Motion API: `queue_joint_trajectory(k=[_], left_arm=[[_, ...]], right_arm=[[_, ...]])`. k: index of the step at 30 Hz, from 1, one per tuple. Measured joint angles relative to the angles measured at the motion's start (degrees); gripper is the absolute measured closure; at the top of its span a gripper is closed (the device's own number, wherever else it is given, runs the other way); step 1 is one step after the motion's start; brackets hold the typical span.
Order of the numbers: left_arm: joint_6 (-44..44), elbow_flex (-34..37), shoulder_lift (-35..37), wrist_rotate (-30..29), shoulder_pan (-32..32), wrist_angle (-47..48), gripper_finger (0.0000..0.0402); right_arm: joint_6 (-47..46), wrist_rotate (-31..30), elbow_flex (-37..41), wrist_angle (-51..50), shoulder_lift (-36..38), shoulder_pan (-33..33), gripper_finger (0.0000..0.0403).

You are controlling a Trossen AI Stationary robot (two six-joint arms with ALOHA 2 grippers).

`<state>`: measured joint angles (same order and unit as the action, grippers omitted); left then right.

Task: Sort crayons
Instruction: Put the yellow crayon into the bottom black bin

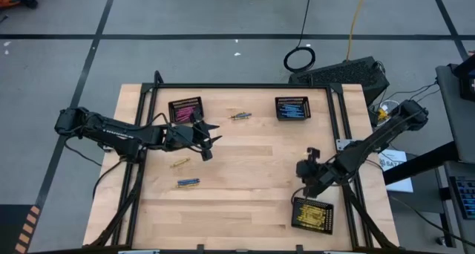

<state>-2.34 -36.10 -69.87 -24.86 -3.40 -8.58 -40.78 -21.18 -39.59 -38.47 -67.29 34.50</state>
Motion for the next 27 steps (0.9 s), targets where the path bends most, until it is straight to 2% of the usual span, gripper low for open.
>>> queue_joint_trajectory(k=[2, 6, 11, 15, 20, 23, 27], left_arm=[[0.1, 0.0, 0.0, 0.0, 0.0, 0.0, 0.0228], [0.1, 0.0, 0.0, 0.0, 0.0, 0.0, 0.0228], [0.1, 0.0, 0.0, 0.0, 0.0, 0.1, 0.0228], [0.2, 0.0, 0.0, 0.0, 0.0, 0.3, 0.0228], [0.5, 0.0, 0.0, 0.0, 0.0, 0.7, 0.0228], [0.5, 0.0, 0.0, 0.0, 0.0, 0.7, 0.0228], [0.5, 0.0, 0.0, 0.1, 0.0, 0.7, 0.0228]], right_arm=[[-3.8, 1.5, -0.6, -4.2, 2.5, -0.4, 0.0302], [-11.6, 8.7, 0.5, -12.1, 6.3, 0.5, 0.0275], [-17.0, 16.5, 5.5, -12.6, 7.5, 2.6, 0.0232], [-20.3, 19.0, 9.2, -11.8, 6.8, 3.6, 0.0222], [-20.0, 21.1, 11.9, -5.3, 5.3, 3.7, 0.0246], [-17.3, 21.0, 12.9, -2.0, 3.7, 3.7, 0.0276], [-16.5, 20.9, 13.4, -2.7, 1.0, 3.7, 0.0324]])
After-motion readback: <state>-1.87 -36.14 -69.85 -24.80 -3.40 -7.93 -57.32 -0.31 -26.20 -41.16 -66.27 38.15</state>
